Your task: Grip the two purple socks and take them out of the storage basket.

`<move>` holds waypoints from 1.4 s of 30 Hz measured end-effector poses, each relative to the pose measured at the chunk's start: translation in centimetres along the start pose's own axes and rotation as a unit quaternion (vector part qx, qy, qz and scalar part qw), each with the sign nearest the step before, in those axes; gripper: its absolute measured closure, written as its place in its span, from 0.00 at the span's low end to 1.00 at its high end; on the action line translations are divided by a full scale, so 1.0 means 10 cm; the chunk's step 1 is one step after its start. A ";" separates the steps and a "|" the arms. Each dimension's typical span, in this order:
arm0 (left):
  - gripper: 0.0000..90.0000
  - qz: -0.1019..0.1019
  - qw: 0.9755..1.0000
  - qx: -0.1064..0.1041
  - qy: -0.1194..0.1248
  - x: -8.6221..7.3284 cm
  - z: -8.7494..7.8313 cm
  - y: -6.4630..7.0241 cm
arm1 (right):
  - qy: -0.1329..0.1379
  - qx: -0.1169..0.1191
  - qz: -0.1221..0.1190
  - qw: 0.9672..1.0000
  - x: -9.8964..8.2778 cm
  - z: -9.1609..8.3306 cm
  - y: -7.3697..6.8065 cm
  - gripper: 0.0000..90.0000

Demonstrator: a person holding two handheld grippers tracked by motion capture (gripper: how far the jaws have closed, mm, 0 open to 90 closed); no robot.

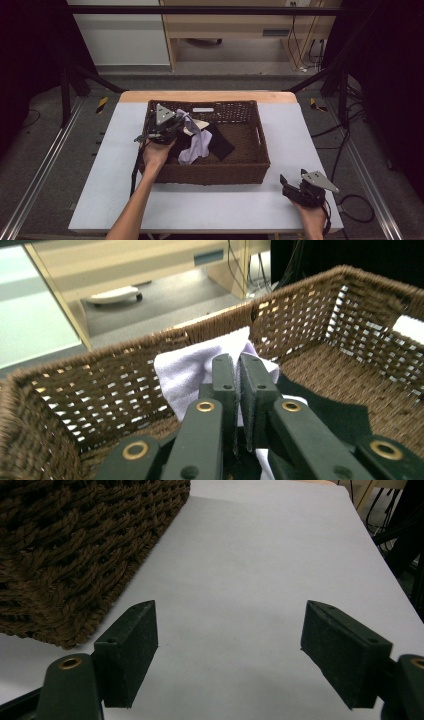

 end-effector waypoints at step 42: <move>0.94 0.059 0.983 -0.136 0.111 0.23 -1.77 0.49 | -0.007 -0.006 -0.002 1.000 0.00 0.02 0.00 0.25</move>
Point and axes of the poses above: each handheld gripper's, and its own axes: z roughly forward along the jaws, x roughly out of its top, y roughly to its right, the point moved 4 cm from there along z, roughly forward along the jaws, and after that the axes turned 2 degrees about -z, right-handed, at the moved point
